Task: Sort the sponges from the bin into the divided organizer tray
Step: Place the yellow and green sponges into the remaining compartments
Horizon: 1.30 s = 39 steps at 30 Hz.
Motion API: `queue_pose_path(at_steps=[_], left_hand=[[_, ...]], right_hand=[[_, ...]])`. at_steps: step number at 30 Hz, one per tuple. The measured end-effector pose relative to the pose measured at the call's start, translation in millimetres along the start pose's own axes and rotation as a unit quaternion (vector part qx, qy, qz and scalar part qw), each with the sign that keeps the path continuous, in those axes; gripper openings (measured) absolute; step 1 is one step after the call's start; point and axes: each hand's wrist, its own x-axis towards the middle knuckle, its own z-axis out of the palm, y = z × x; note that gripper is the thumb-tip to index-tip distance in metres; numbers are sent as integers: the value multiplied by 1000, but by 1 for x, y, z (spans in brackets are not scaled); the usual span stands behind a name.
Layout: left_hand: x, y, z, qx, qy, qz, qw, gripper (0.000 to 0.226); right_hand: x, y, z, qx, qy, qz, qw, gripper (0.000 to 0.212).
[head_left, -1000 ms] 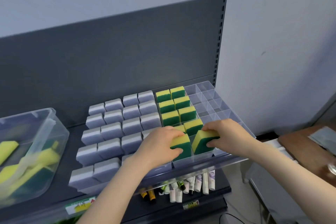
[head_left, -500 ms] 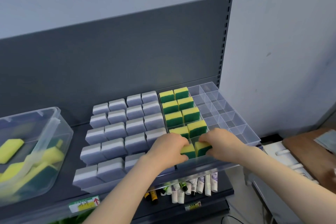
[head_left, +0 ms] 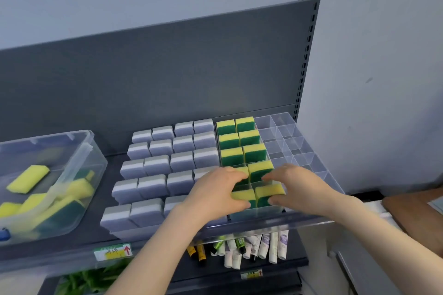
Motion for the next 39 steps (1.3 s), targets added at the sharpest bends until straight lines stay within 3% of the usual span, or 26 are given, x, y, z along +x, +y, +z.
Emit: queue_pose_path(at_steps=[4, 8, 19, 28, 39], left_hand=[[-19, -9, -17, -23, 103, -66, 992, 49], [-55, -30, -30, -14, 162, -182, 970, 41], [-179, -114, -66, 61, 129, -385, 912, 42], [-266, -190, -113, 78, 134, -421, 894, 40], [-333, -271, -147, 89, 152, -392, 903, 33]], right_hand=[[5, -4, -22, 36, 76, -20, 996, 45], [21, -29, -23, 63, 87, -51, 993, 46], [70, -143, 3, -49, 27, -132, 990, 42], [103, -265, 8, -51, 41, -148, 987, 37], [123, -379, 35, -18, 70, -144, 987, 35]])
